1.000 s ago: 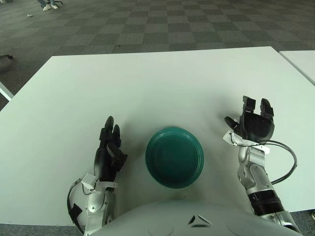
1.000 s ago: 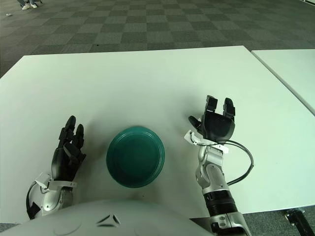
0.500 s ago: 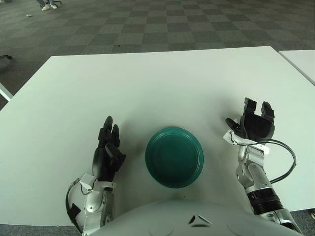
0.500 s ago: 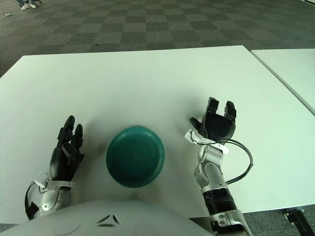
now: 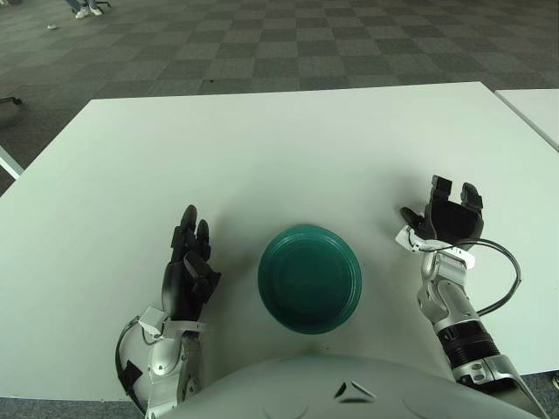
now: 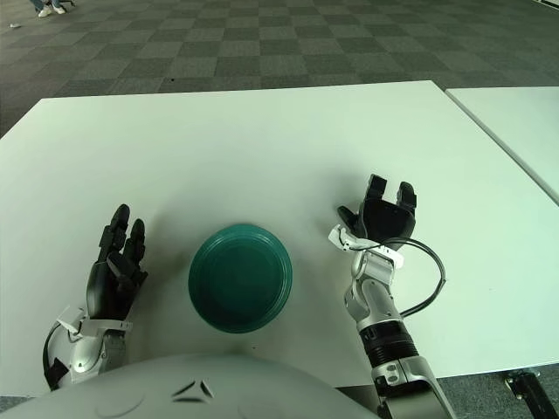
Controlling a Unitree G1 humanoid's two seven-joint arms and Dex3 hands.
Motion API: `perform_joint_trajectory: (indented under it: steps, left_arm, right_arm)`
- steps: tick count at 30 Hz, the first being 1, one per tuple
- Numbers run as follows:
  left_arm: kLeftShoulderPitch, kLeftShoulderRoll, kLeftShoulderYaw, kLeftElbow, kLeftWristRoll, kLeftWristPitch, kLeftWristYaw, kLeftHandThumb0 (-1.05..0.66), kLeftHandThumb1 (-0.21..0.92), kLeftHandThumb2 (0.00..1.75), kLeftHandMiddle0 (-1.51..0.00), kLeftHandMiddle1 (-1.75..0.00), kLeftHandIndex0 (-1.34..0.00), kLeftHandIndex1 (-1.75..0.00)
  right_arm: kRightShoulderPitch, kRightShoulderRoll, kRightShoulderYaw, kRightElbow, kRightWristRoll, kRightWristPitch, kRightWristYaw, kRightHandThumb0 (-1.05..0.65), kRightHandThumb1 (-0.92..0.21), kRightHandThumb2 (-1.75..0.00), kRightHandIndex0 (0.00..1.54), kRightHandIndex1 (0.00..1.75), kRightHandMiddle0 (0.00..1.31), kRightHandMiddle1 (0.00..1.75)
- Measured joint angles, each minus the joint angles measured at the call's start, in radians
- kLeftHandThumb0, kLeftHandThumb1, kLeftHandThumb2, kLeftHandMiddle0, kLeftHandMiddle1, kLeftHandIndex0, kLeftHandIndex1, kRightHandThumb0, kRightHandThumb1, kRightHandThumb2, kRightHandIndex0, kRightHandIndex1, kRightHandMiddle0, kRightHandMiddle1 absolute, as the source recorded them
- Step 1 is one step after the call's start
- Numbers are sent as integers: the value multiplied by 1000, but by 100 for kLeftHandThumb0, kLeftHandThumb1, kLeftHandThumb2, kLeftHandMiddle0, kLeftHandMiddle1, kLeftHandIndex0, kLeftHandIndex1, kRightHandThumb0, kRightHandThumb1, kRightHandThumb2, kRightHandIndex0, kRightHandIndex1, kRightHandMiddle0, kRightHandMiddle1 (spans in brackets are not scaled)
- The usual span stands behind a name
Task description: Put the charger into the plate.
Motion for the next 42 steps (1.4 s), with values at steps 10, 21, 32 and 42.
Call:
perform_joint_trajectory:
  steps: [10, 21, 32, 42]
  left_arm:
    - [1, 0, 0, -2, -2, 1, 0, -105, 92, 107, 0, 0, 0, -22]
    - [12, 2, 0, -13, -8, 12, -2, -105, 92, 107, 0, 0, 0, -22]
    - [21, 5, 2, -22, -14, 19, -6, -105, 92, 107, 0, 0, 0, -22]
    - [22, 10, 8, -29, -18, 30, -7, -105, 92, 107, 0, 0, 0, -22]
  right_arm:
    - [13, -3, 24, -24, 2, 11, 19, -94, -92, -78, 25, 1, 0, 57]
    - [12, -15, 46, -19, 21, 28, 60, -91, -92, -75, 24, 0, 0, 53]
    - [10, -26, 67, -37, 21, 66, 114, -84, -92, -70, 25, 1, 0, 53]
    - [29, -28, 72, -51, 31, 76, 118, -80, -92, -61, 29, 2, 0, 67]
